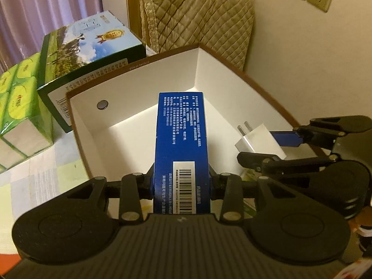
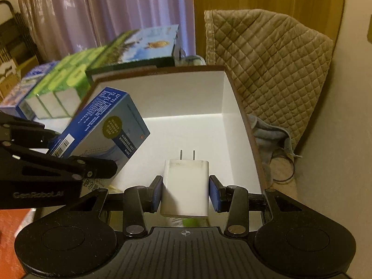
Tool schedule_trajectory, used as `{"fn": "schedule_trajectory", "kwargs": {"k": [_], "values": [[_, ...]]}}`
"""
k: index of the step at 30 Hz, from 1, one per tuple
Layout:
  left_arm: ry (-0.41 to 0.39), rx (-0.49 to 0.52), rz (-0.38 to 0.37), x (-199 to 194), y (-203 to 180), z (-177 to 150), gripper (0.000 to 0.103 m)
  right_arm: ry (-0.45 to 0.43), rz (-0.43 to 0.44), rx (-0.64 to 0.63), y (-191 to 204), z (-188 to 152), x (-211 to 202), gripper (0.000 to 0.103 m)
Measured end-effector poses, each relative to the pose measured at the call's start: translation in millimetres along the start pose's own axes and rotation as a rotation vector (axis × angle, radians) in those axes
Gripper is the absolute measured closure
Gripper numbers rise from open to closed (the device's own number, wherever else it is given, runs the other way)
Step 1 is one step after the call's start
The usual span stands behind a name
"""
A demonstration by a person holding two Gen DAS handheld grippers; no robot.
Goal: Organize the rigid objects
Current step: 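Open both tools to drop the blue box and charger into the box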
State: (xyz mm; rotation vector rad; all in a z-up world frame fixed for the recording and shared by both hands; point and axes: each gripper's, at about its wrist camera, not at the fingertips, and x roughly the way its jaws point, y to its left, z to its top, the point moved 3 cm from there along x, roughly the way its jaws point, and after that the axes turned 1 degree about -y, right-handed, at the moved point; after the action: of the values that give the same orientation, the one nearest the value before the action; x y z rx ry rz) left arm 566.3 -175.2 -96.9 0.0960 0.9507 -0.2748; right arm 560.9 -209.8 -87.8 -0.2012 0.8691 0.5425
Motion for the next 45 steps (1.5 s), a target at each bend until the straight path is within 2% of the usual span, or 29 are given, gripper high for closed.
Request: {"fn": "schedule_trajectory", "kwargs": {"k": [13,20,26,28,32,45], "values": [[0.031,-0.019,0.015,37.0,8.5,17.6,0.068,0.038,-0.031,-0.068,-9.4,15.8,32.6,0.064],[0.043,-0.008,0.022,41.4,13.6,16.4,0.064,0.034,-0.037,-0.077,-10.0,20.6,38.7,0.064],[0.040,-0.014,0.014,35.4,17.8,14.4,0.061,-0.009,-0.025,-0.065,-11.2,23.3,38.0,0.063],[0.043,-0.009,0.018,33.7,18.3,12.4,0.061,-0.032,-0.028,-0.063,-11.3,24.6,34.2,0.055],[0.043,-0.010,0.007,28.7,18.7,8.9,0.061,-0.047,-0.010,-0.058,-12.1,24.5,26.4,0.047],[0.002,-0.017,-0.021,-4.2,14.4,-2.3,0.058,-0.045,0.015,-0.013,-11.1,1.8,-5.7,0.046]]}}
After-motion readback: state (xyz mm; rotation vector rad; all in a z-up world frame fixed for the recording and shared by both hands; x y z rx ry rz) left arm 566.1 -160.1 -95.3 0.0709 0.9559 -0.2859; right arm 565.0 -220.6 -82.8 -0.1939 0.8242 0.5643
